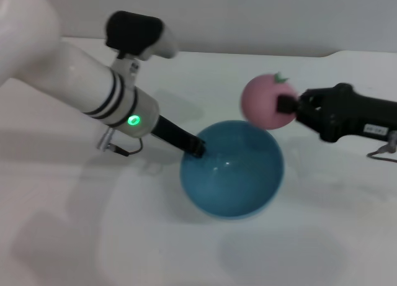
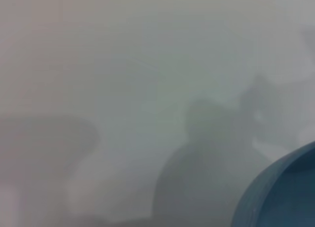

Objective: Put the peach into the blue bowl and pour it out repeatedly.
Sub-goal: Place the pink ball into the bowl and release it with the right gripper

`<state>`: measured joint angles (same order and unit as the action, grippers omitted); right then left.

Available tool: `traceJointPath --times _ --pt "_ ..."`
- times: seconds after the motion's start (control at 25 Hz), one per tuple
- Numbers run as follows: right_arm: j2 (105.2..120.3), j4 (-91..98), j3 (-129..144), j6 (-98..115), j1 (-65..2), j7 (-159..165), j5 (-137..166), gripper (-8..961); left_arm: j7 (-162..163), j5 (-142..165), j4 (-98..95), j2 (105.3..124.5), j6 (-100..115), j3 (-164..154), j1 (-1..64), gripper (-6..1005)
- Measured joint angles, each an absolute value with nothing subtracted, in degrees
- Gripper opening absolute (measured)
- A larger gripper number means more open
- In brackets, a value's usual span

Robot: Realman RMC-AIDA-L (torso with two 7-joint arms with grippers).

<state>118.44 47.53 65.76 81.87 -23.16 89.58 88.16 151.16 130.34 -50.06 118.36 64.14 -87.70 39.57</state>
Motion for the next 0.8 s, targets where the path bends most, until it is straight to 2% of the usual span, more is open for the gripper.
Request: traceJointPath --times 0.64,0.8 --pt "118.49 48.05 75.73 75.17 -28.83 98.11 101.91 153 152.36 129.98 -50.54 118.41 64.4 -89.13 40.63 0" --pt "118.5 48.14 75.72 75.18 -29.04 98.22 102.14 316 152.37 130.0 -50.54 118.39 64.47 -89.0 40.68 0"
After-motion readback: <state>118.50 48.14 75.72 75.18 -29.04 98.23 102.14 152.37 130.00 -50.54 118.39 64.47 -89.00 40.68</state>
